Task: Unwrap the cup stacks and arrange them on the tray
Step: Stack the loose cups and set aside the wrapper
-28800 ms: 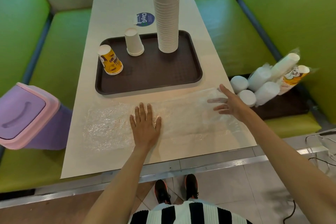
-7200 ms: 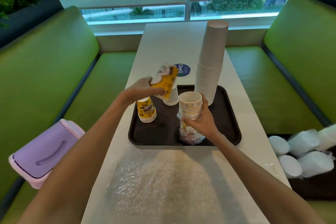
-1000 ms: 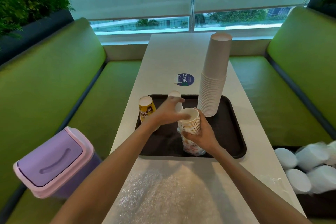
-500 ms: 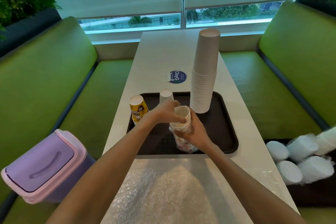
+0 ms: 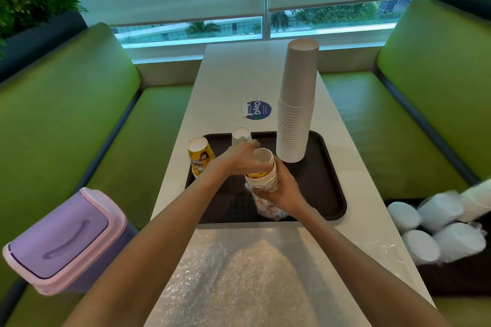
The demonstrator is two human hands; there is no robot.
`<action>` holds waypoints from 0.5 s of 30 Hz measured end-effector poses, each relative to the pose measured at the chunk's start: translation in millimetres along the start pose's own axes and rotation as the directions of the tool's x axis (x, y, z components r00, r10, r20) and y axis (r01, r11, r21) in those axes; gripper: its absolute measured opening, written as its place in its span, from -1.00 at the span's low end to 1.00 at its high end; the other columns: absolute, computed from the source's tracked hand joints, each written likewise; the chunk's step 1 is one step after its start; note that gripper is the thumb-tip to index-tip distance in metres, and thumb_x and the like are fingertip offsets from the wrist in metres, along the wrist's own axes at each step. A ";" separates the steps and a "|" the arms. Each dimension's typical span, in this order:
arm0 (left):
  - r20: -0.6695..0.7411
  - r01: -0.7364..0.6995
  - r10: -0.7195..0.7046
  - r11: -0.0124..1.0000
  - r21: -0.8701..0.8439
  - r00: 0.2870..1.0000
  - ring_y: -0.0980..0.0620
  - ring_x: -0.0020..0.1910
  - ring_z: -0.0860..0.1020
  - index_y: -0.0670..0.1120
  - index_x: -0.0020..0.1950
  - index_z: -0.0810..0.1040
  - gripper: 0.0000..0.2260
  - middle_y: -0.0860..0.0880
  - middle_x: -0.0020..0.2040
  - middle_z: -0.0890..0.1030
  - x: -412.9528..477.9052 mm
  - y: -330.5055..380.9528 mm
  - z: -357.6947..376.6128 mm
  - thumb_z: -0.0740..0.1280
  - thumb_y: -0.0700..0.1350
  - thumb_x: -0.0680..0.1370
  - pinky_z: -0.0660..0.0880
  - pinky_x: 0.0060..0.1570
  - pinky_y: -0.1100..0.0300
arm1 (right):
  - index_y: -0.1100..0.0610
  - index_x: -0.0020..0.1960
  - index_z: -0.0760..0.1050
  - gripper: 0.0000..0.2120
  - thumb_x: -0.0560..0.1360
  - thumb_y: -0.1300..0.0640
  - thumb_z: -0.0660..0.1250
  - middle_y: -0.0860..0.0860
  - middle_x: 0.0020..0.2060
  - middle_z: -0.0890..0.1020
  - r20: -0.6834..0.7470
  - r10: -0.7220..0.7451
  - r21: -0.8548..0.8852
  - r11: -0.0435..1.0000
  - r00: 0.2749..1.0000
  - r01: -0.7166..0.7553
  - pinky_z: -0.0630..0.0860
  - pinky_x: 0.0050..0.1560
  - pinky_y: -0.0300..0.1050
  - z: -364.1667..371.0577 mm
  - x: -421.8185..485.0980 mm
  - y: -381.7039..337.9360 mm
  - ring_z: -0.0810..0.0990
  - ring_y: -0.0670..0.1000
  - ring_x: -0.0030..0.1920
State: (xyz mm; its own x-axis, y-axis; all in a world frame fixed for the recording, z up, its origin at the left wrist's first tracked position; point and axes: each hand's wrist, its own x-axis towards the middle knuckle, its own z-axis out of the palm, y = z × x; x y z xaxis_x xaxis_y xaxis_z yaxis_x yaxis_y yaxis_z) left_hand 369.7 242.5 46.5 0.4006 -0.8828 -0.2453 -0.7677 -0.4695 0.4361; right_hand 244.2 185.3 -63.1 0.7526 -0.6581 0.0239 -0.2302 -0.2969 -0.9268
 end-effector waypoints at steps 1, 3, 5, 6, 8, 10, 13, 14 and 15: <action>0.027 0.007 -0.007 1.000 0.017 1.000 -0.16 0.33 0.38 -0.09 0.46 0.29 -0.34 -0.15 0.42 0.28 -0.2 -0.1 -0.3 0.40 0.13 0.46 0.47 0.15 0.06 | -0.06 0.48 0.17 -0.07 0.25 -0.18 0.55 -0.06 0.34 0.45 0.007 0.007 -0.003 1.000 1.000 -0.007 0.46 0.31 0.12 0.2 0.3 -1.4 0.46 -0.03 0.32; 0.043 0.008 -0.009 0.999 0.040 0.999 -0.12 0.29 0.41 -0.08 0.43 0.32 -0.33 -0.11 0.39 0.33 -0.1 -0.4 -0.2 0.44 0.14 0.42 0.48 0.08 0.12 | -0.05 0.49 0.17 -0.07 0.25 -0.14 0.56 -0.04 0.36 0.43 0.014 0.017 -0.008 1.000 1.000 -0.017 0.43 0.33 0.12 0.1 1.0 -3.9 0.44 0.00 0.34; 0.041 0.012 -0.013 1.000 0.014 0.999 -0.07 0.24 0.46 -0.09 0.40 0.35 -0.36 -0.10 0.34 0.42 -0.2 -0.5 -1.5 0.47 0.11 0.41 0.48 0.00 0.19 | -0.05 0.48 0.18 -0.08 0.26 -0.13 0.56 -0.03 0.35 0.44 0.015 0.007 -0.015 1.000 1.000 -0.007 0.44 0.33 0.10 0.2 1.4 -4.2 0.45 0.00 0.33; 0.033 0.016 -0.016 1.000 -0.014 0.999 -0.07 0.23 0.47 -0.09 0.40 0.35 -0.37 -0.10 0.33 0.44 -0.9 -0.6 -3.6 0.47 0.09 0.41 0.48 0.00 0.19 | -0.05 0.48 0.19 -0.10 0.27 -0.11 0.57 -0.04 0.34 0.44 0.014 -0.001 -0.019 1.000 1.000 0.002 0.45 0.31 0.08 0.1 1.2 -4.1 0.46 -0.01 0.32; -0.015 0.009 -0.011 0.997 -0.082 1.000 -0.05 0.17 0.48 -0.09 0.39 0.36 -0.38 -0.10 0.30 0.46 -4.2 -0.9 -12.3 0.47 0.08 0.41 0.50 -0.02 0.18 | -0.06 0.44 0.22 -0.15 0.28 -0.07 0.58 -0.04 0.29 0.48 -0.005 -0.018 -0.022 1.000 1.000 0.018 0.49 0.27 0.02 -1.8 0.8 -4.1 0.50 -0.05 0.27; -0.075 -0.009 -0.002 0.990 -0.142 0.997 -0.02 0.10 0.49 -0.09 0.37 0.37 -0.39 -0.11 0.26 0.49 -9.0 -3.4 -25.2 0.47 0.08 0.41 0.50 -0.03 0.16 | -0.07 0.41 0.25 -0.18 0.27 -0.08 0.58 -0.06 0.24 0.52 -0.034 -0.037 -0.016 0.999 0.999 0.037 0.53 0.21 0.00 -5.0 0.9 -2.4 0.53 -0.08 0.21; -0.043 0.030 -0.036 0.989 -0.144 0.998 -0.02 0.09 0.47 -0.10 0.38 0.35 -0.39 -0.08 0.24 0.49 -17.5 -13.7 -43.6 0.44 0.10 0.43 0.50 0.06 0.11 | -0.04 0.37 0.29 -0.25 0.29 0.00 0.59 -0.13 0.17 0.55 -0.050 -0.037 -0.016 0.999 0.998 0.036 0.55 0.18 -0.08 -9.2 1.2 -2.8 0.56 -0.14 0.16; -0.001 0.058 -0.058 0.992 -0.115 0.998 -0.02 0.08 0.47 -0.10 0.38 0.35 -0.40 -0.07 0.23 0.49 -19.8 -18.1 -47.8 0.43 0.10 0.44 0.49 0.06 0.12 | -0.09 0.33 0.30 -0.29 0.30 0.05 0.59 -0.17 0.13 0.55 -0.056 -0.039 -0.022 0.999 0.998 0.038 0.54 0.15 -0.19 -10.0 0.9 -3.3 0.56 -0.19 0.14; 0.044 0.089 -0.086 0.991 -0.096 0.995 -0.02 0.08 0.48 -0.09 0.37 0.37 -0.42 -0.05 0.19 0.50 -22.7 -22.0 -50.7 0.43 0.10 0.44 0.47 0.05 0.13 | -0.14 0.29 0.28 -0.31 0.31 0.08 0.59 -0.22 0.11 0.54 -0.059 -0.042 -0.026 0.999 0.997 0.040 0.51 0.11 -0.31 -10.7 1.1 -4.2 0.54 -0.26 0.12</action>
State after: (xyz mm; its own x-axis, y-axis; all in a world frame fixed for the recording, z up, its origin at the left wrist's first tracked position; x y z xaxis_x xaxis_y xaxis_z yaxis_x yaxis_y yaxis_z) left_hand 402.8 272.1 86.3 0.4422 -0.8380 -0.3198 -0.6770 -0.5457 0.4938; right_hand 239.5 178.5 -55.2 0.7235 -0.6851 0.0846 -0.2158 -0.3410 -0.9150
